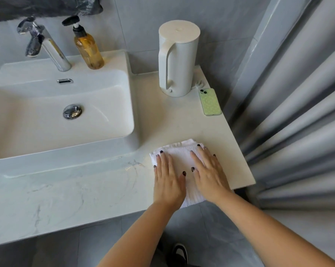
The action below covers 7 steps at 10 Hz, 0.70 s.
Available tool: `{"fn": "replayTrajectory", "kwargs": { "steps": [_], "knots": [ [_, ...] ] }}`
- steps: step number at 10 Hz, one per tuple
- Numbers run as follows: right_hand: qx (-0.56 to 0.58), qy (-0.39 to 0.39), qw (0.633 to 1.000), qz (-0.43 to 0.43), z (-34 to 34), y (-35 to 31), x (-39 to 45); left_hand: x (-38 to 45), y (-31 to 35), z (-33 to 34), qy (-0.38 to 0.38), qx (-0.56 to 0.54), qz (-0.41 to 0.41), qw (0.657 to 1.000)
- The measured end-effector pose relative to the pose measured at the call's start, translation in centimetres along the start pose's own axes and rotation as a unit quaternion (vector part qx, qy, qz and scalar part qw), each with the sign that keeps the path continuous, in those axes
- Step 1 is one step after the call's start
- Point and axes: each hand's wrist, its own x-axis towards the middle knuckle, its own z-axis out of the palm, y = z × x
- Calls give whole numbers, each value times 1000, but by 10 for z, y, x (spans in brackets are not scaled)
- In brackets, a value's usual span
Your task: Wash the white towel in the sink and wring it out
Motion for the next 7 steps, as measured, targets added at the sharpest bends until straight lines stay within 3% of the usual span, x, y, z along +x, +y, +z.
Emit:
{"fn": "replayTrajectory", "kwargs": {
  "steps": [1,2,4,6,7],
  "knots": [
    [-30,-81,996,4,28,-1,8,14,-15,24,-13,62,0,998],
    [-47,-34,998,16,43,0,6,18,-28,36,14,69,19,997],
    [-57,-32,998,12,45,0,4,16,-31,39,14,77,34,996],
    [-36,-76,996,6,30,-1,6,10,-16,8,-49,93,17,994],
    [-1,-128,992,8,2,-11,7,2,-16,-19,-13,75,41,996]
  ]
}}
